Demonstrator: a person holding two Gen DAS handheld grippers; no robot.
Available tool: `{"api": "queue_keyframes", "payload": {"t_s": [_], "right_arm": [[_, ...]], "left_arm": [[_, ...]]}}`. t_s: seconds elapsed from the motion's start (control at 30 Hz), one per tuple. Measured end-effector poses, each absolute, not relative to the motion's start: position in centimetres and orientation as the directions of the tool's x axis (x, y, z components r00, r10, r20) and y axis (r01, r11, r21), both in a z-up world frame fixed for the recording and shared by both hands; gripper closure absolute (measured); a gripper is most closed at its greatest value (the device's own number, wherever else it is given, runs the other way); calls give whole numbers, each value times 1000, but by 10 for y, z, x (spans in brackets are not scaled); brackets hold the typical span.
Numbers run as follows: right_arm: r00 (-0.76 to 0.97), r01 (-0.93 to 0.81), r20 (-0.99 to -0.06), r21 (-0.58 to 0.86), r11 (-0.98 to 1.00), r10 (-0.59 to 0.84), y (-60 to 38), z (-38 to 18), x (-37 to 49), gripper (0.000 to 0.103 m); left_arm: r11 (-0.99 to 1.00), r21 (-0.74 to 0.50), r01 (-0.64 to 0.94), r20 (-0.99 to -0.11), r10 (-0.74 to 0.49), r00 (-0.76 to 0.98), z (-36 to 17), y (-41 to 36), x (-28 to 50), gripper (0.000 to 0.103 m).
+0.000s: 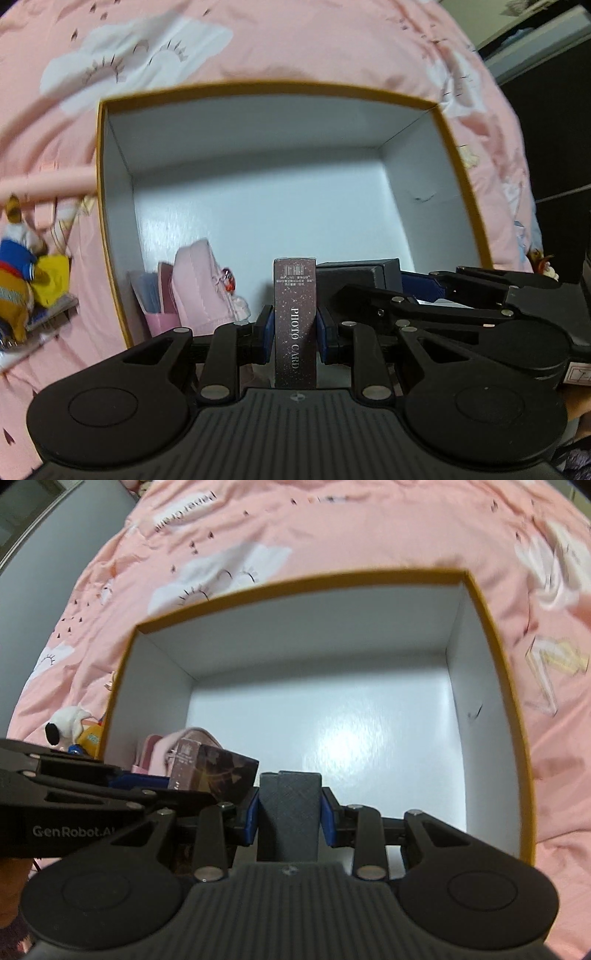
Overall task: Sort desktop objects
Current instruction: 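Lower the dark photo card box into the orange box and open the left gripper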
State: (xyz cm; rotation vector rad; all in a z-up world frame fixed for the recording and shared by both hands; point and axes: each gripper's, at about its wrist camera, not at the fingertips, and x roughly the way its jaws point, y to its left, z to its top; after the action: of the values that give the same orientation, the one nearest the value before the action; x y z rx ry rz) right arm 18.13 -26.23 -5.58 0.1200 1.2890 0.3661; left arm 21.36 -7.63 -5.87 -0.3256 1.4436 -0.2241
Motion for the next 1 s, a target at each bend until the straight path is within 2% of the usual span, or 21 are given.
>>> {"api": "queue_keyframes", "payload": {"t_s": [0.2, 0.57, 0.87, 1.0], "right_arm": [[176, -146, -916, 339, 929, 361, -265, -74, 190, 68], [150, -142, -924, 332, 932, 352, -259, -84, 196, 68], [160, -158, -933, 298, 941, 323, -256, -81, 197, 68], [158, -157, -934, 297, 942, 321, -254, -82, 198, 68]], "left_arm": [[942, -327, -71, -945, -323, 61, -74, -75, 214, 77], [934, -349, -80, -937, -347, 46, -77, -63, 213, 76], [948, -319, -15, -943, -316, 106, -68, -68, 205, 75], [962, -272, 41, -946, -275, 172, -54, -71, 195, 69]]}}
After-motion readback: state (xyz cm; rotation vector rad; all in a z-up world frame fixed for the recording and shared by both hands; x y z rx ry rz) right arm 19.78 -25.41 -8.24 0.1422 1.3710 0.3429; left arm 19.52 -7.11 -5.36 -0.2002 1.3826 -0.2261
